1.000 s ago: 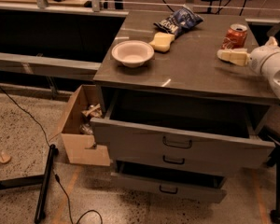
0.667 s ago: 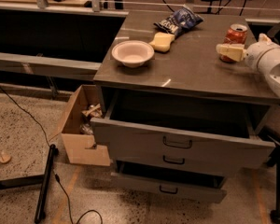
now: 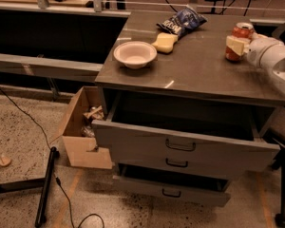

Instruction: Place coke can into paper bowl

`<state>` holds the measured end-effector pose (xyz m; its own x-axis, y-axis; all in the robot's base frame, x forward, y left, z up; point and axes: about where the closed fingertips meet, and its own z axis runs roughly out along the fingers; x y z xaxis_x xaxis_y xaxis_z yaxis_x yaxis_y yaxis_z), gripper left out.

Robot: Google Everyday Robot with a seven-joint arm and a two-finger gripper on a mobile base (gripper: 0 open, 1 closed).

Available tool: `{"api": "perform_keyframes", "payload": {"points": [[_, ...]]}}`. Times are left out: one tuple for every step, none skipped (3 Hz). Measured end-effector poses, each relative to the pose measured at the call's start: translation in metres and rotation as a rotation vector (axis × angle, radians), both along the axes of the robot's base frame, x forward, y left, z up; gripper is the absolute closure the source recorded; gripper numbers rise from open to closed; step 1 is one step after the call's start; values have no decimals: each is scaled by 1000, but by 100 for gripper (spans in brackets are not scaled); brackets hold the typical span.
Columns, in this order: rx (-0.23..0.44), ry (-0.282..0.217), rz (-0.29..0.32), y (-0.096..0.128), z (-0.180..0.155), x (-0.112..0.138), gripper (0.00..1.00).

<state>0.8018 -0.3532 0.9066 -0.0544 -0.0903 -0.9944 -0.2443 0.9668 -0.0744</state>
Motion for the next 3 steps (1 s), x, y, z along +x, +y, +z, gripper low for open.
{"api": "perform_keyframes", "payload": {"points": [[37, -10, 87, 30, 26, -3, 93], [94, -23, 250, 90, 63, -15, 100], [127, -24, 398, 148, 73, -28, 100]]}}
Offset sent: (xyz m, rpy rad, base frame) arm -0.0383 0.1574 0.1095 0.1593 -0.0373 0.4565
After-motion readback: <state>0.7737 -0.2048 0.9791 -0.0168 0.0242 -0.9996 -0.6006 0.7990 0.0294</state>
